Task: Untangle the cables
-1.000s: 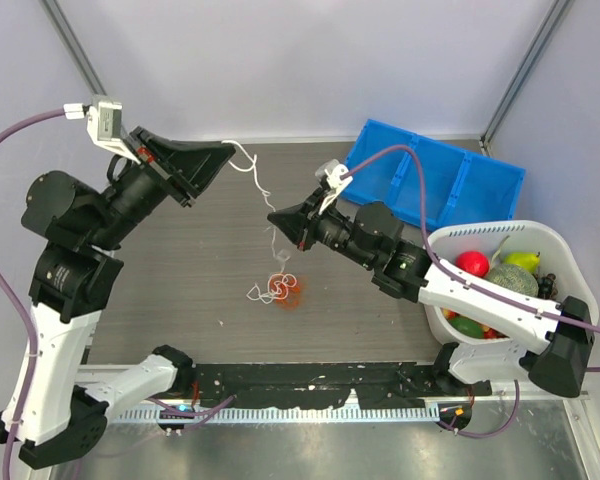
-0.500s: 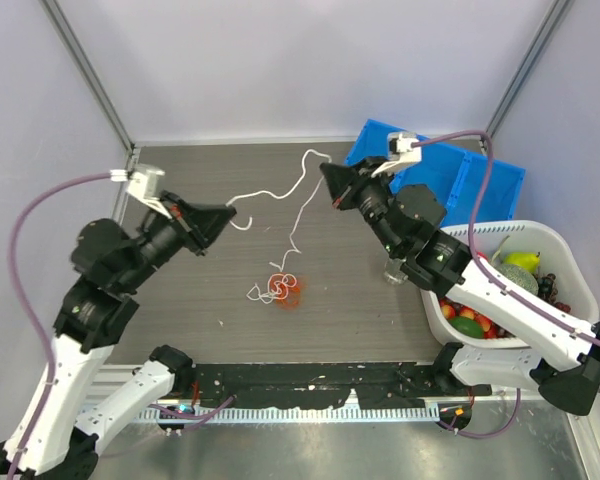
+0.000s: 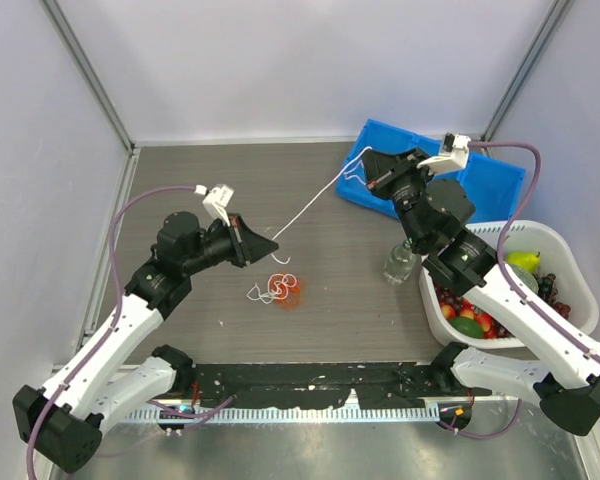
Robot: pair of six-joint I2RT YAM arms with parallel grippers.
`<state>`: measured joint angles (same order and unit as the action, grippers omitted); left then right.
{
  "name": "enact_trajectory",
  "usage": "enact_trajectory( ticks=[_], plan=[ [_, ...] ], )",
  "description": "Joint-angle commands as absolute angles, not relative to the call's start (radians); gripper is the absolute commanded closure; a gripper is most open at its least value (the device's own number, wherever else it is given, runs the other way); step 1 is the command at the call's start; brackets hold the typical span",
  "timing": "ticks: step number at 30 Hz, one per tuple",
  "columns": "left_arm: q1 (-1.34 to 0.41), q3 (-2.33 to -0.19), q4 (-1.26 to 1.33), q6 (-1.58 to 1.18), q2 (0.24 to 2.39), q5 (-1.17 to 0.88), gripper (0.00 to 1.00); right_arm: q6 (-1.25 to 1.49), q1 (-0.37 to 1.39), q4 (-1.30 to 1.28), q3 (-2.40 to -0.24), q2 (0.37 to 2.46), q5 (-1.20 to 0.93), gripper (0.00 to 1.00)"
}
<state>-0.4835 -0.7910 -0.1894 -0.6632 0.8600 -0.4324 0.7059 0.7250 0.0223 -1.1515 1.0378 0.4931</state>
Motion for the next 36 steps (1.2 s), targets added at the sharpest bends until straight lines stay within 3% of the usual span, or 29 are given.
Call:
enact_trajectory(
  ticks=[1,3,7,9,10,11,18,29,36],
  plan=[
    [-0.482,-0.77,-0.104,-0.701,0.902,-0.485,0.99,0.787,0.698,0.126,-1.152,0.999,0.512,0.99],
    [-0.483,-0.782,-0.104,-0.695,0.922,-0.477,0.87,0.785,0.698,0.132,-1.149,1.002,0.503,0.99],
    [-0.48,-0.827,-0.117,-0.667,0.928,-0.48,0.41,0.735,0.666,0.075,-1.218,1.058,0.482,0.99],
    [-0.48,-0.854,-0.144,-0.638,0.91,-0.46,0.28,0.701,0.64,0.064,-1.25,1.09,0.44,0.99],
    [-0.48,-0.867,-0.159,-0.626,0.899,-0.447,0.16,0.693,0.628,0.04,-1.264,1.104,0.411,0.99],
    [-0.48,-0.883,-0.178,-0.609,0.888,-0.427,0.13,0.681,0.609,0.025,-1.299,1.126,0.382,0.99],
    [-0.48,-1.026,-0.193,-0.566,0.882,-0.351,0.09,0.56,0.529,-0.069,-1.428,1.18,0.442,0.99],
    [-0.469,-1.262,-0.181,-0.525,1.064,-0.299,0.07,0.462,0.37,-0.095,-1.473,1.249,0.518,0.99],
    [-0.423,-1.195,-0.176,-0.509,1.088,-0.374,0.07,0.376,0.305,-0.087,-1.474,1.344,0.669,0.99]
  ],
)
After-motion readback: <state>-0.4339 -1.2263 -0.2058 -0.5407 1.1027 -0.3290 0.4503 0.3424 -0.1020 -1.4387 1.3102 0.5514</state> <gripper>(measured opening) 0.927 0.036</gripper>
